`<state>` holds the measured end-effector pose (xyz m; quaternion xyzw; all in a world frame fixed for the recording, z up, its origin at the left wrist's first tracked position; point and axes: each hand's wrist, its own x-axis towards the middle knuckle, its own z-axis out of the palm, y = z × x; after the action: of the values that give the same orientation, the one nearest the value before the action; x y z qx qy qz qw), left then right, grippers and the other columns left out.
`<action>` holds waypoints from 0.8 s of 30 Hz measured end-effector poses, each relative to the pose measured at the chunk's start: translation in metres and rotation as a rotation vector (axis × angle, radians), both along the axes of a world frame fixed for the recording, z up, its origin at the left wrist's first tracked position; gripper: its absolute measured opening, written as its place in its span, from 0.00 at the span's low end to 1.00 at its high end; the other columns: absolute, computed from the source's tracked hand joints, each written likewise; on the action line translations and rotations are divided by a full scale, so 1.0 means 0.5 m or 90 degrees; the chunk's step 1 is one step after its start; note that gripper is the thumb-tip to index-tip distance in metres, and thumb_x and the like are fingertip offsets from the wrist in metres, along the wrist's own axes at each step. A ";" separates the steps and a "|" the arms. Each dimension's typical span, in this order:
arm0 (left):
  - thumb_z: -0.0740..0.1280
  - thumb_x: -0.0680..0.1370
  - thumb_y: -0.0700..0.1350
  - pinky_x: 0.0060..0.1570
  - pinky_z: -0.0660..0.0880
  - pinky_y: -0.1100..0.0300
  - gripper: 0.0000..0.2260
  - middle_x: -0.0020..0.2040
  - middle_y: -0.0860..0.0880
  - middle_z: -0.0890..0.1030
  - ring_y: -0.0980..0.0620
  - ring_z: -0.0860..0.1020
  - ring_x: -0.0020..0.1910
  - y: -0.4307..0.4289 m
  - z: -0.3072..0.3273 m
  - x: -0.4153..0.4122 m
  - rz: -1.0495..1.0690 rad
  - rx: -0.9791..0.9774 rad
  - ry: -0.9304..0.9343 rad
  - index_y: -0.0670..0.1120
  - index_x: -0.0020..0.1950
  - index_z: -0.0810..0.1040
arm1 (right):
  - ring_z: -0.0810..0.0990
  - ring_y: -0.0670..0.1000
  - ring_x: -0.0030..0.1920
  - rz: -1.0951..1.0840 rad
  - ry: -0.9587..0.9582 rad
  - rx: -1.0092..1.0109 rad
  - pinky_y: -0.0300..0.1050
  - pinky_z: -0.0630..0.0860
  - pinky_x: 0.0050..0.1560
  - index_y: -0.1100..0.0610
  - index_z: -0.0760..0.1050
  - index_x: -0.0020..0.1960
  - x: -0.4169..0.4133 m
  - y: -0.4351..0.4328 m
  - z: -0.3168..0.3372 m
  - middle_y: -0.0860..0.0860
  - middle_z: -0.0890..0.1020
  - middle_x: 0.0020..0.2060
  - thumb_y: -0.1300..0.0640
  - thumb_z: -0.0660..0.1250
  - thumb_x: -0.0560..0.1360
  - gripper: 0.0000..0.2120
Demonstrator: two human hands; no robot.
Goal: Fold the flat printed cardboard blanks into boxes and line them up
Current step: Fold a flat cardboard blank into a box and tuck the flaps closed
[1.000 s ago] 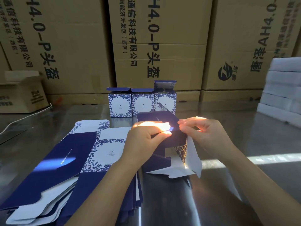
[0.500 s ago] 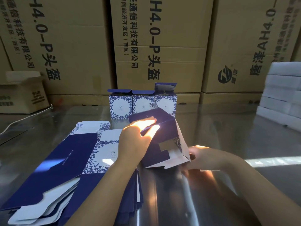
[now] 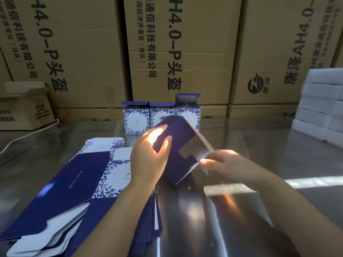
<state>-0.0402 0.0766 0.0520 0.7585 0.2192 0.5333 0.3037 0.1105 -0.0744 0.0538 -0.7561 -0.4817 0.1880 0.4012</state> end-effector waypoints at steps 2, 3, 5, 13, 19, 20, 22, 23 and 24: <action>0.67 0.76 0.48 0.60 0.70 0.61 0.15 0.59 0.59 0.77 0.57 0.74 0.61 -0.001 -0.001 0.001 -0.011 -0.007 -0.015 0.55 0.62 0.76 | 0.81 0.42 0.49 -0.019 0.055 0.064 0.36 0.77 0.51 0.49 0.80 0.54 0.007 0.003 0.001 0.45 0.83 0.49 0.42 0.67 0.73 0.14; 0.67 0.76 0.48 0.60 0.72 0.57 0.15 0.59 0.59 0.77 0.56 0.75 0.60 -0.002 -0.002 0.001 -0.023 -0.015 -0.023 0.56 0.62 0.75 | 0.82 0.45 0.52 -0.024 0.086 0.095 0.41 0.78 0.55 0.49 0.79 0.55 0.008 0.003 0.003 0.47 0.83 0.51 0.43 0.67 0.74 0.14; 0.67 0.75 0.49 0.53 0.76 0.55 0.13 0.54 0.62 0.78 0.58 0.76 0.54 -0.005 -0.003 0.001 -0.046 -0.033 -0.036 0.63 0.57 0.74 | 0.81 0.43 0.53 -0.027 0.137 0.158 0.42 0.78 0.53 0.46 0.77 0.59 0.005 0.004 0.004 0.45 0.83 0.54 0.44 0.66 0.75 0.14; 0.66 0.71 0.49 0.37 0.70 0.66 0.14 0.61 0.73 0.67 0.74 0.72 0.48 -0.013 -0.003 -0.001 -0.028 0.100 0.017 0.66 0.46 0.64 | 0.84 0.49 0.48 -0.021 0.255 0.301 0.37 0.79 0.42 0.45 0.71 0.65 -0.003 0.014 0.007 0.46 0.84 0.50 0.45 0.64 0.75 0.18; 0.62 0.70 0.51 0.30 0.66 0.67 0.27 0.70 0.68 0.58 0.65 0.73 0.36 -0.021 -0.005 -0.009 -0.042 0.204 0.107 0.69 0.65 0.59 | 0.84 0.45 0.46 -0.018 0.224 0.312 0.32 0.77 0.38 0.42 0.73 0.61 -0.002 0.010 0.008 0.43 0.84 0.49 0.46 0.63 0.75 0.14; 0.63 0.70 0.52 0.31 0.67 0.66 0.28 0.69 0.67 0.59 0.64 0.72 0.38 -0.023 -0.003 -0.011 -0.043 0.205 0.107 0.69 0.66 0.58 | 0.84 0.45 0.46 -0.016 0.219 0.306 0.31 0.77 0.38 0.43 0.72 0.62 -0.004 0.011 0.007 0.43 0.84 0.48 0.47 0.63 0.77 0.14; 0.63 0.70 0.52 0.33 0.71 0.64 0.29 0.67 0.65 0.61 0.64 0.72 0.42 -0.024 -0.001 -0.012 -0.052 0.206 0.099 0.70 0.67 0.57 | 0.84 0.44 0.45 -0.026 0.210 0.303 0.31 0.76 0.37 0.46 0.71 0.65 -0.009 0.013 0.006 0.40 0.84 0.46 0.50 0.62 0.79 0.15; 0.64 0.70 0.52 0.35 0.72 0.63 0.29 0.66 0.64 0.61 0.63 0.72 0.43 -0.025 0.000 -0.012 -0.055 0.207 0.094 0.70 0.67 0.57 | 0.84 0.43 0.44 -0.032 0.196 0.304 0.31 0.76 0.38 0.47 0.71 0.66 -0.012 0.013 0.005 0.39 0.84 0.46 0.50 0.62 0.78 0.16; 0.64 0.70 0.52 0.36 0.73 0.62 0.29 0.65 0.64 0.62 0.62 0.71 0.45 -0.026 0.000 -0.011 -0.057 0.209 0.090 0.70 0.66 0.57 | 0.83 0.42 0.43 -0.039 0.177 0.304 0.31 0.76 0.38 0.48 0.70 0.66 -0.014 0.013 0.004 0.39 0.83 0.45 0.50 0.63 0.78 0.17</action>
<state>-0.0458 0.0638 0.0522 0.8424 0.1160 0.4931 0.1835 0.1036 -0.0680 0.0558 -0.6215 -0.4297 0.1589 0.6355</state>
